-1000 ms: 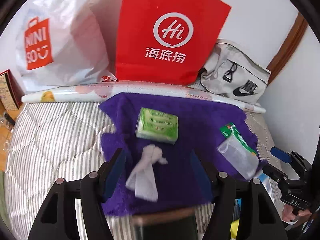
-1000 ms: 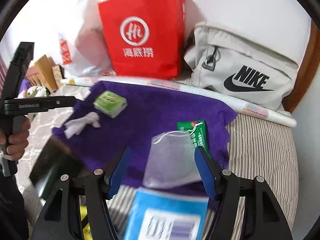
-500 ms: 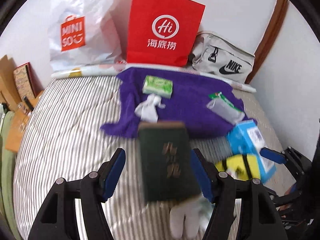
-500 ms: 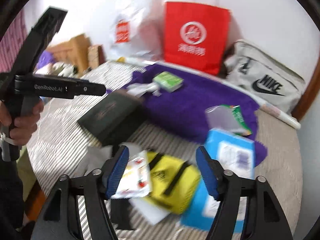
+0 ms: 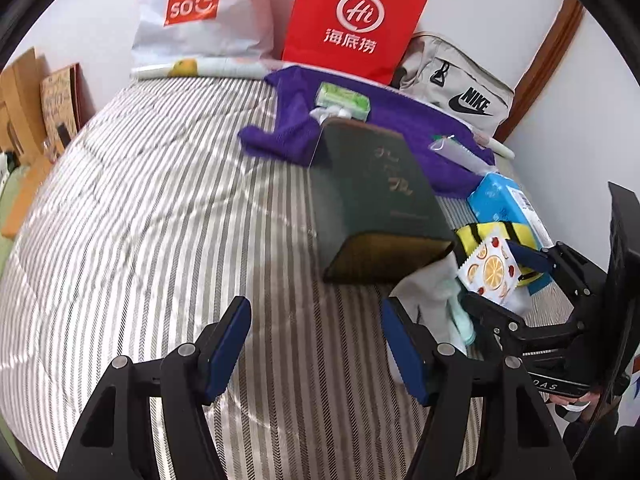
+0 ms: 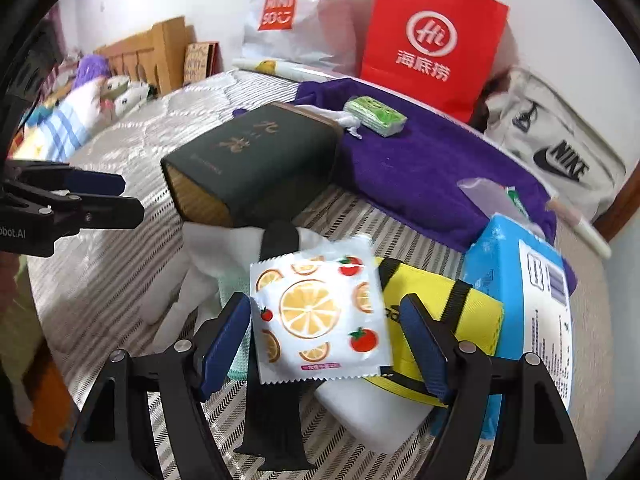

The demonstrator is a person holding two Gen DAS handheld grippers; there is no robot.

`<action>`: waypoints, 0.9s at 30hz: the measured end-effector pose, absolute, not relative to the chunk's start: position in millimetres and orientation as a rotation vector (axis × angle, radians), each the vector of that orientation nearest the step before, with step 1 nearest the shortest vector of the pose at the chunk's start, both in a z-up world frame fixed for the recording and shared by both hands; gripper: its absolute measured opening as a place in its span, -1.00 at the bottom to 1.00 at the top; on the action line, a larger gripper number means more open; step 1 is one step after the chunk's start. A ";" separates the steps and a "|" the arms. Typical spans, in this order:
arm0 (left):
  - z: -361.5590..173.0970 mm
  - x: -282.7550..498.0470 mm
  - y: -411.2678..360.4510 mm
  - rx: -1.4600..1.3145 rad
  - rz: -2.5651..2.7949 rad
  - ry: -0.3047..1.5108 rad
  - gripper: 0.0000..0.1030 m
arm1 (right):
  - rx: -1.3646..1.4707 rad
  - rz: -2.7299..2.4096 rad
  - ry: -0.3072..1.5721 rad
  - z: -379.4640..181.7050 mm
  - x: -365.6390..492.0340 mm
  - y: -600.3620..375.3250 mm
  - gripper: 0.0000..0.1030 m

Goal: Organize soft objects
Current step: 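Grasp the orange-print wipe packet with the right tool while the left tool reaches the white gloves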

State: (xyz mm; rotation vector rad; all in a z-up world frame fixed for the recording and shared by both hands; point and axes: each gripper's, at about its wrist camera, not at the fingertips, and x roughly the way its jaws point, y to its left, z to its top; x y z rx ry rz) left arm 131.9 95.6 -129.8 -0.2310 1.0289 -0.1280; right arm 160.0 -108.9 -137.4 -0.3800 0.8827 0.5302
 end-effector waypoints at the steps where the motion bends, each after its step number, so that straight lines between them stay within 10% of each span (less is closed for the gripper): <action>1: -130.7 131.6 95.6 -0.236 -0.130 1.031 0.27 | -0.389 0.528 0.877 -137.6 158.2 -107.7 0.45; 8: -129.1 128.8 84.0 -0.228 -0.152 1.028 0.27 | -0.375 0.541 0.850 -130.6 149.5 -115.4 0.13; 27: -147.0 144.1 -3.7 -0.091 -0.234 0.977 0.27 | -0.127 0.483 0.830 -120.5 78.1 -216.5 0.13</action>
